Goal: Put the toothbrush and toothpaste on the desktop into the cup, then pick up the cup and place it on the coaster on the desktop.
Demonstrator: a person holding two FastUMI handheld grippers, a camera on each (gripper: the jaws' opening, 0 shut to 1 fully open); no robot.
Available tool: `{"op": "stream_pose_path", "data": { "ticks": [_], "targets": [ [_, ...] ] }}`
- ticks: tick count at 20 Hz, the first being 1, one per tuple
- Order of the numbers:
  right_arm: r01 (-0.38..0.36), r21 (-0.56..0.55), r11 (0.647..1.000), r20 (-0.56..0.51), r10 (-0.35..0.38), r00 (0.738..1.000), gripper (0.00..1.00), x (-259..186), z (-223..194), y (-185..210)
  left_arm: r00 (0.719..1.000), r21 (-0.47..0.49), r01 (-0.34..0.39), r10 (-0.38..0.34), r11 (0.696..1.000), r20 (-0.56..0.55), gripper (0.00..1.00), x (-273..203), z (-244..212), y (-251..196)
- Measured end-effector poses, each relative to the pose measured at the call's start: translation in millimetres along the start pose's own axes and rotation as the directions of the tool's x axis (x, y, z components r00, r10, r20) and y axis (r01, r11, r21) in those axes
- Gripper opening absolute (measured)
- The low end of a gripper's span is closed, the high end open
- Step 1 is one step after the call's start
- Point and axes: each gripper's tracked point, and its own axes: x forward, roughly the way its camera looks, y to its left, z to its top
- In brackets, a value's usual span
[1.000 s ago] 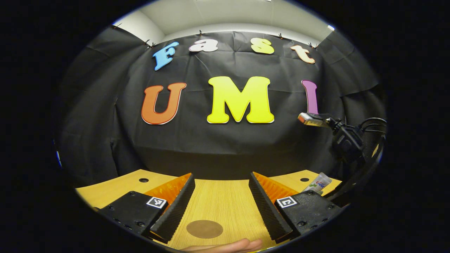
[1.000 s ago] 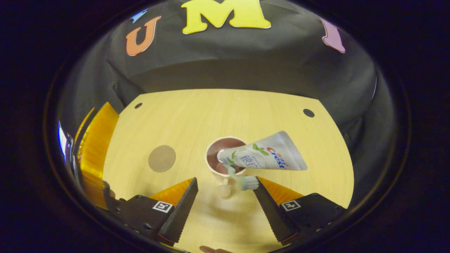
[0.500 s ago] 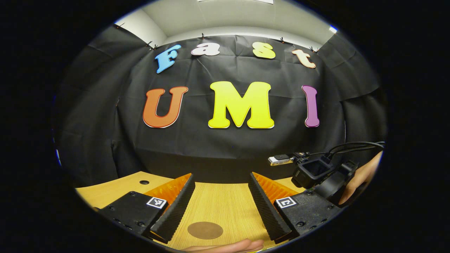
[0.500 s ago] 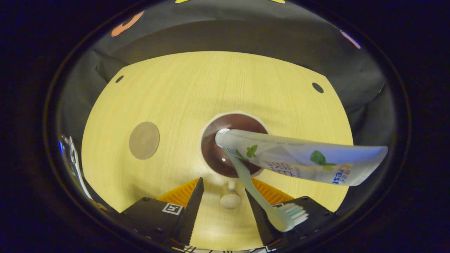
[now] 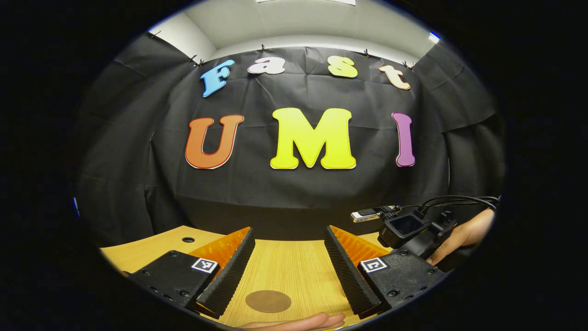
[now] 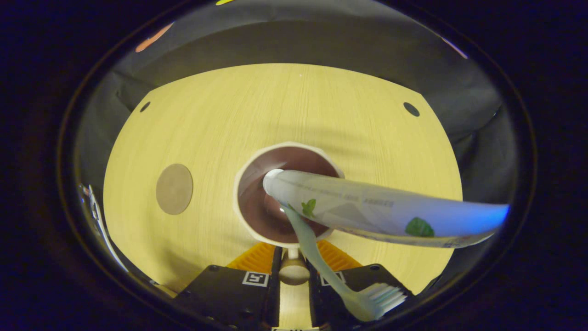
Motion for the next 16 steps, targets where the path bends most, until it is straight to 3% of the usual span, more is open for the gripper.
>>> {"op": "stream_pose_path", "data": {
  "ticks": [3, 9, 16],
  "targets": [
    [-0.001, -0.03, 1.0, -0.005, 0.0, 1.0, 0.19, 1.1, -4.1, -1.3, 1.0, 0.013, 0.02, -0.02, 1.0, 0.011, 0.96, -7.9, 6.9, -1.7],
    [-0.01, -0.061, 0.998, 0.045, 0.013, 0.999, 0.19, -16.1, 1.3, 4.0, 0.999, 0.03, 0.022, -0.023, 0.999, 0.03, 0.96, -32.4, 18.0, 14.0],
    [-0.069, -0.182, 0.981, 0.057, 0.081, 0.995, 0.19, -31.6, -4.6, 62.5, 0.999, 0.037, -0.047, 0.048, 0.998, -0.02, 0.97, -62.4, 8.9, 93.2]
  ]
}}
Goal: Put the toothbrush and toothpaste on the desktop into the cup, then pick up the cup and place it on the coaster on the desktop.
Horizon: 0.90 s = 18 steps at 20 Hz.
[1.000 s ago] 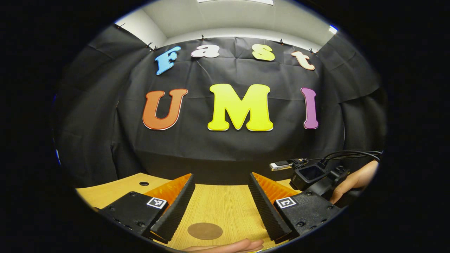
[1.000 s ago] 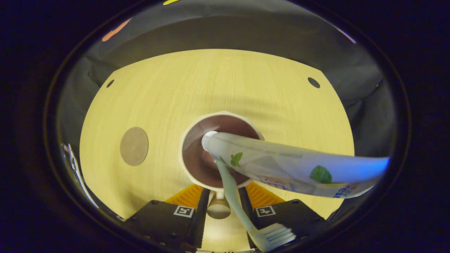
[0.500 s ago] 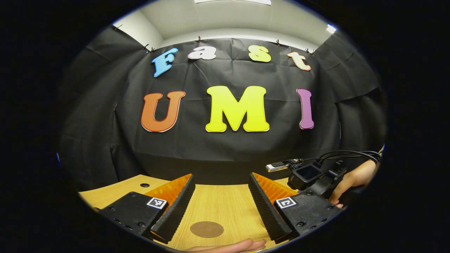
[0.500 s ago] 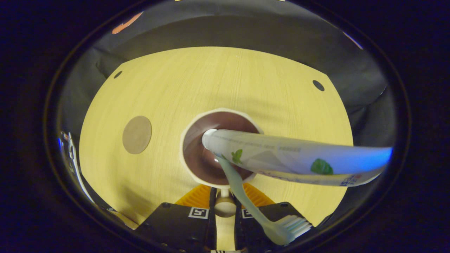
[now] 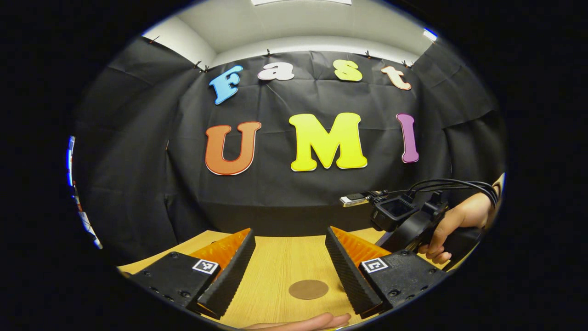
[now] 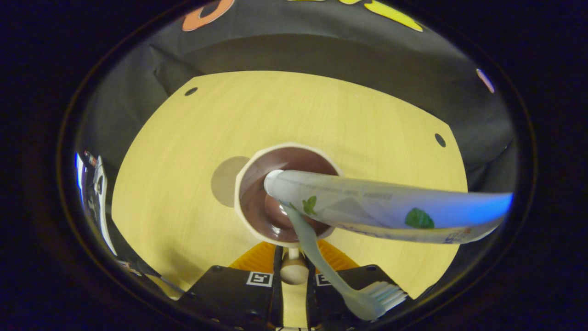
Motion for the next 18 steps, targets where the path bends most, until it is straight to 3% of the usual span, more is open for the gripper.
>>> {"op": "stream_pose_path", "data": {
  "ticks": [5, 11, 18],
  "targets": [
    [-0.004, -0.061, 0.998, 0.033, 0.006, 0.999, 0.19, -4.3, 13.5, 23.4, 0.995, -0.031, -0.1, 0.099, 0.995, -0.02, 0.98, -9.0, -9.7, 56.3],
    [-0.023, -0.101, 0.995, 0.017, 0.025, 1.0, 0.19, 19.7, 25.0, 55.7, 0.995, -0.023, -0.104, 0.103, 0.994, -0.017, 0.96, -25.7, -9.4, 71.7],
    [-0.017, -0.119, 0.993, -0.007, 0.016, 1.0, 0.19, 36.3, 32.4, 58.3, 0.994, 0.004, -0.099, 0.099, 0.995, -0.034, 0.96, -40.9, -9.8, 77.4]
  ]
}}
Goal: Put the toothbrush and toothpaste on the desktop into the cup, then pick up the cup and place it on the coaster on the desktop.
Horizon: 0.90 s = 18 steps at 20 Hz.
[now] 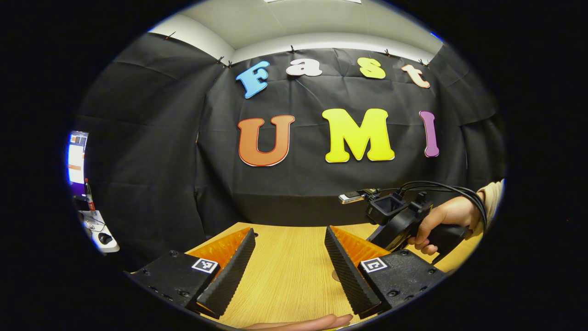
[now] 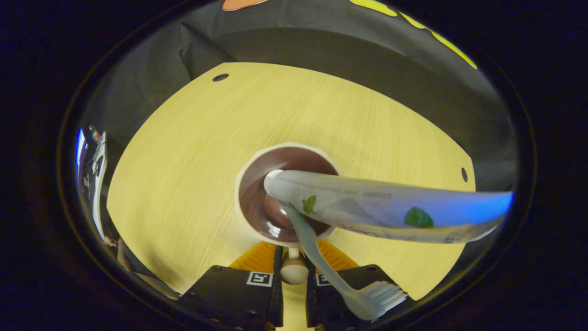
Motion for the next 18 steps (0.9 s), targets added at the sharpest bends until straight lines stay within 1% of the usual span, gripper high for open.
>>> {"op": "stream_pose_path", "data": {
  "ticks": [2, 4, 6, 7, 8, 10, 11, 13, 14, 15, 16, 18],
  "targets": [
    [0.007, -0.02, 1.0, 0.011, -0.007, 1.0, 0.19, 0.2, 4.4, -2.4, 1.0, -0.007, 0.008, -0.008, 1.0, -0.008, 0.96, -4.0, -4.0, -0.3],
    [0.019, -0.032, 0.999, 0.003, -0.019, 1.0, 0.19, 2.1, 2.9, 4.6, 0.999, -0.004, 0.01, -0.01, 1.0, -0.033, 0.96, -5.4, -10.2, -0.1],
    [0.017, -0.059, 0.998, -0.002, -0.018, 1.0, 0.19, 2.2, 2.2, 7.3, 0.999, -0.004, -0.003, 0.003, 1.0, -0.041, 0.97, -5.8, -11.6, 6.0],
    [0.002, -0.061, 0.998, -0.013, -0.003, 1.0, 0.19, 3.9, 0.9, 9.5, 0.999, -0.005, -0.008, 0.008, 1.0, -0.044, 0.96, -5.9, -12.3, 7.3],
    [0.003, -0.066, 0.998, -0.013, -0.004, 1.0, 0.19, 5.7, 0.7, 6.4, 0.999, -0.01, -0.01, 0.01, 1.0, -0.048, 0.96, -5.1, -14.2, 6.6],
    [-0.001, -0.043, 0.999, -0.017, 0.0, 1.0, 0.19, 2.2, 0.2, 4.9, 0.998, -0.02, 0.001, -0.003, 1.0, -0.062, 0.97, -5.3, -18.4, 3.0],
    [-0.004, -0.029, 1.0, -0.019, 0.003, 1.0, 0.24, 4.1, 0.8, 4.8, 0.998, -0.025, 0.011, -0.013, 1.0, -0.068, 0.97, -5.6, -19.7, -0.6],
    [0.018, -0.03, 0.999, -0.015, -0.019, 1.0, 0.29, 0.0, -2.4, 2.6, 0.997, -0.029, 0.012, -0.014, 0.999, -0.072, 0.97, -4.4, -21.7, -2.4],
    [0.024, -0.032, 0.999, 0.003, -0.024, 1.0, 0.34, -2.9, 1.2, 3.0, 0.996, -0.029, 0.02, -0.022, 0.999, -0.081, 0.97, -5.9, -23.6, -5.6],
    [0.017, -0.035, 0.999, 0.027, -0.016, 0.999, 0.36, -9.5, 5.0, 4.4, 0.996, -0.026, 0.024, -0.026, 0.999, -0.089, 0.97, -6.4, -26.5, -5.9],
    [0.011, -0.028, 1.0, 0.049, -0.01, 0.999, 0.48, -15.8, 6.8, 5.8, 0.995, -0.025, 0.023, -0.025, 0.999, -0.096, 0.97, -7.3, -27.9, -5.2],
    [0.029, -0.019, 0.999, 0.093, -0.027, 0.995, 0.72, -30.3, 11.4, 1.2, 0.995, -0.026, 0.01, -0.012, 1.0, -0.103, 0.97, -6.5, -30.3, -1.3]
  ]
}}
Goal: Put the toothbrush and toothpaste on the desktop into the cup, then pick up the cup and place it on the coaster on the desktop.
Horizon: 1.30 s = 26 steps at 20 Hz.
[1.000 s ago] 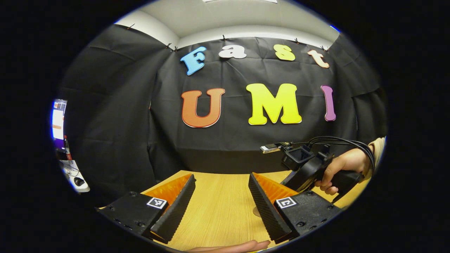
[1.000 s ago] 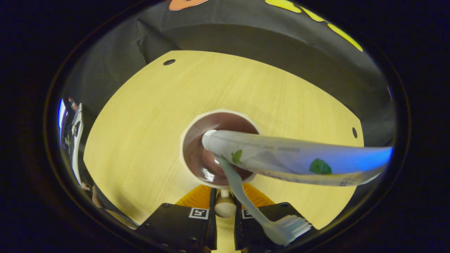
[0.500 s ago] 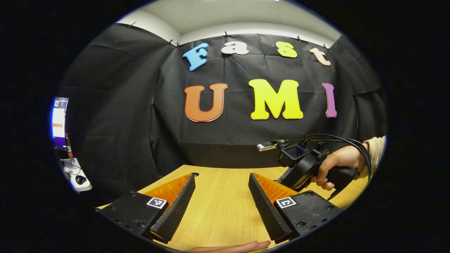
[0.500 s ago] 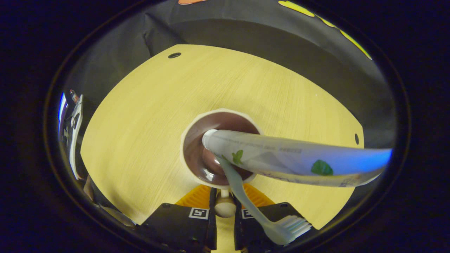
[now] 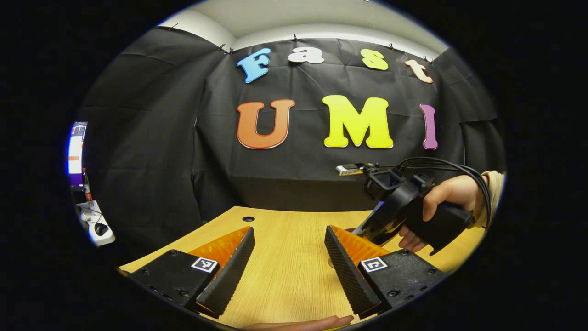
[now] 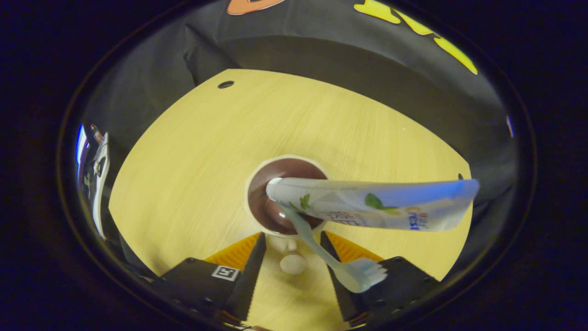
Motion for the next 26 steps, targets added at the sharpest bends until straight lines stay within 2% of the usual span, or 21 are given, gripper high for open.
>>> {"op": "stream_pose_path", "data": {
  "ticks": [1, 2, 6, 8, 10, 11, 12, 14, 16, 17, 21, 23, 26],
  "targets": [
    [0.002, 0.003, 1.0, 0.019, -0.002, 1.0, 0.94, -7.3, 0.2, -1.1, 1.0, 0.002, -0.003, 0.003, 1.0, -0.003, 0.97, 0.7, -0.4, -0.2],
    [0.006, 0.009, 1.0, 0.041, -0.006, 0.999, 0.96, -13.5, 0.6, -2.2, 1.0, 0.005, -0.006, 0.006, 1.0, -0.006, 0.97, 0.8, -1.6, -0.5],
    [-0.102, 0.087, 0.991, 0.194, 0.084, 0.978, 0.96, -67.4, 1.2, 2.4, 0.999, -0.011, 0.039, -0.04, 0.999, -0.023, 0.97, -2.0, -7.6, -20.9],
    [-0.117, 0.084, 0.99, 0.266, 0.091, 0.96, 0.96, -90.3, -3.8, -5.5, 0.998, -0.007, 0.055, -0.055, 0.998, -0.039, 0.97, -4.2, -9.2, -31.7],
    [-0.152, 0.09, 0.984, 0.351, 0.111, 0.93, 0.96, -125.1, -17.2, -15.9, 0.999, 0.03, 0.044, -0.043, 0.999, -0.031, 1.0, -4.4, -2.6, -40.7],
    [-0.181, 0.109, 0.977, 0.392, 0.126, 0.911, 0.96, -139.2, -26.0, -23.0, 0.998, 0.041, 0.055, -0.054, 0.998, -0.026, 0.96, -4.2, 0.1, -51.6],
    [-0.195, 0.118, 0.974, 0.417, 0.13, 0.9, 0.96, -147.4, -33.8, -29.4, 0.998, 0.046, 0.061, -0.06, 0.997, -0.025, 0.97, -3.9, 1.8, -59.6],
    [-0.197, 0.15, 0.969, 0.482, 0.102, 0.87, 0.96, -162.2, -45.4, -48.5, 0.997, 0.049, 0.079, -0.078, 0.996, -0.029, 0.97, -4.5, 2.2, -78.5],
    [-0.164, 0.205, 0.965, 0.547, 0.026, 0.837, 0.92, -173.5, -58.4, -75.9, 0.993, 0.016, 0.107, -0.106, 0.994, -0.059, 1.0, -4.6, -5.2, -101.1],
    [-0.16, 0.229, 0.96, 0.593, -0.007, 0.805, 0.94, -180.1, -72.8, -89.0, 0.984, -0.001, 0.151, -0.15, 0.989, -0.095, 0.97, -7.1, -12.8, -123.0],
    [-0.047, 0.268, 0.962, 0.726, -0.169, 0.667, 0.93, -204.1, -99.3, -143.4, 0.98, -0.019, 0.154, -0.155, 0.988, -0.125, 0.97, -11.5, -19.2, -149.0],
    [-0.01, 0.275, 0.961, 0.779, -0.217, 0.588, 0.94, -217.2, -108.1, -156.9, 0.986, 0.027, 0.113, -0.109, 0.993, -0.128, 0.97, -12.9, -18.2, -150.3],
    [0.068, 0.292, 0.954, 0.821, -0.286, 0.493, 0.94, -225.9, -123.3, -169.9, 0.999, 0.122, 0.027, -0.022, 0.992, -0.049, 0.97, -18.1, -2.7, -145.6]
  ]
}}
